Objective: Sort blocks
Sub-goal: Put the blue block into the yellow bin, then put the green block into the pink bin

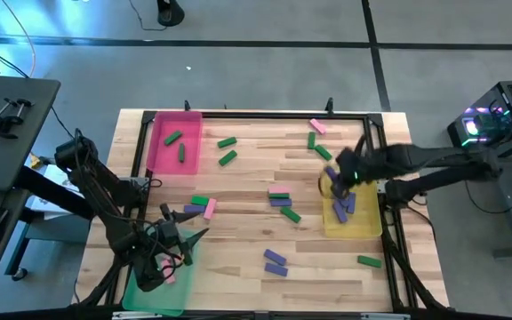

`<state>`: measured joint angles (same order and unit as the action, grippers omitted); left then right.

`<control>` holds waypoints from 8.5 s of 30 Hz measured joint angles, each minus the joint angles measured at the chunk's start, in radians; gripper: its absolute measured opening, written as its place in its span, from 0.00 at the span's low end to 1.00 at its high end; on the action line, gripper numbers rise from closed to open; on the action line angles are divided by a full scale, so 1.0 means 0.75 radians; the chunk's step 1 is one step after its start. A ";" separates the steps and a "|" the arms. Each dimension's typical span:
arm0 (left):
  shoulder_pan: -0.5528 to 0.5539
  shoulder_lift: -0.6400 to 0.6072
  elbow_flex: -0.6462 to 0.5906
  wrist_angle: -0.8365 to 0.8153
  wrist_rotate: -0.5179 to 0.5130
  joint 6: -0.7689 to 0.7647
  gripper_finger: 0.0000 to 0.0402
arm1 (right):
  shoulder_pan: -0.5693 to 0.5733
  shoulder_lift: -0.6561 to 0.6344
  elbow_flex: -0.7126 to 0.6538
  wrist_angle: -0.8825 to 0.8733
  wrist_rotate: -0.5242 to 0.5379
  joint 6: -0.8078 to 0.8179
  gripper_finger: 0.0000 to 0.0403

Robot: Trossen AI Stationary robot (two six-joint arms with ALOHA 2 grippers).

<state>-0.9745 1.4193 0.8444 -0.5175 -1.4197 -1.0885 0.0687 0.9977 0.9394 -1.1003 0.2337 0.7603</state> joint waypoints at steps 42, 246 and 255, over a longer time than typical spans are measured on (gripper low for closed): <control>0.016 0.000 0.001 0.021 0.005 0.020 0.60 | 0.512 0.283 -0.191 -0.008 -0.085 0.547 0.38; 2.443 0.505 0.377 -0.434 1.462 1.215 0.21 | 0.927 0.905 -0.159 2.108 0.925 -0.825 0.34; 2.438 0.460 0.382 -0.416 1.464 1.325 0.39 | 0.927 0.905 -0.159 2.105 0.925 -0.808 0.34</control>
<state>0.8543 1.7643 1.1313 -0.8297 -0.3219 -0.0947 0.7639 1.6764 0.8200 0.4786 0.9272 0.1541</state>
